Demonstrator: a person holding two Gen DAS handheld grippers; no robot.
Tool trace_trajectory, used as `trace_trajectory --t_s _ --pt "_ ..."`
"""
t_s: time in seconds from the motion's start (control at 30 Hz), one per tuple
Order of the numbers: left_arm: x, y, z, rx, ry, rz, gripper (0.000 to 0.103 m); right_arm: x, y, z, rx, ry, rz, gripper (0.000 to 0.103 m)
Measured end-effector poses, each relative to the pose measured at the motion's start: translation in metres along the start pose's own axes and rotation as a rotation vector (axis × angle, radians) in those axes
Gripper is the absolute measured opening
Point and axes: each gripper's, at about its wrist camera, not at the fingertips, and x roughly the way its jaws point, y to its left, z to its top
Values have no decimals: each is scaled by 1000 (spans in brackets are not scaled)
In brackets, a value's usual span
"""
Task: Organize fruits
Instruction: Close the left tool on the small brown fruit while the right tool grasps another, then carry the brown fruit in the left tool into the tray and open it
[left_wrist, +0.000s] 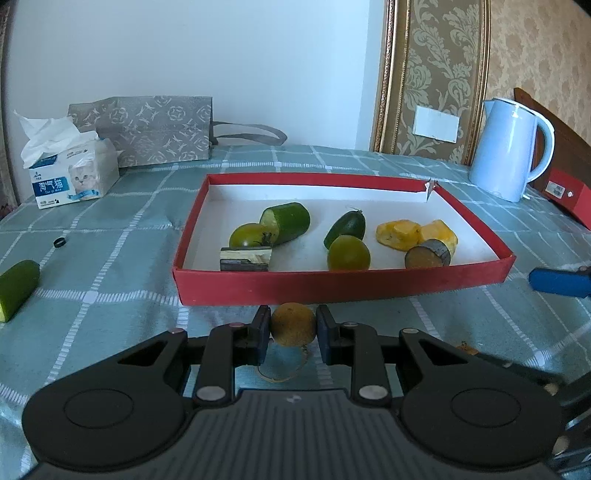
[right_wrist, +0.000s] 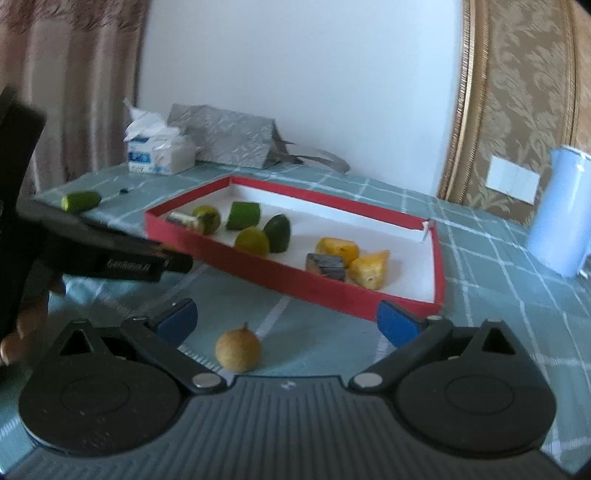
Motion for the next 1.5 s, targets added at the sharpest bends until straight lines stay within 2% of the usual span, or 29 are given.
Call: trace_trajectory --t_s 0.03,0.17,0.23,0.4,0.47,0.5,0.67,0.8,0.97,1.5 --pt "0 0 0 2 0 1 26 2 3 -1 -20 8 8 86" --pt "-1 -1 -1 9 -2 -4 26 9 10 -5 -56 52 29 72" --pt "-1 0 -1 5 -3 -7 26 11 12 -6 -64 66 39 61" --pt "-2 0 0 1 -5 -13 26 17 14 -9 -70 97 61 45" --pt "-3 -1 0 3 -7 -14 26 18 13 -9 -60 102 81 35" --pt "-3 -1 -1 3 -8 -13 26 17 13 -9 -54 100 86 27" --pt "-4 1 -1 -6 -15 -11 26 14 15 -9 -68 80 60 27" --pt "-4 1 0 -10 -14 -7 26 9 4 -4 -14 42 39 27" --pt "-5 1 0 -17 -17 2 26 13 -12 -2 71 60 17 27" --pt "-1 4 2 -32 -1 62 26 13 -15 -2 86 58 11 27"
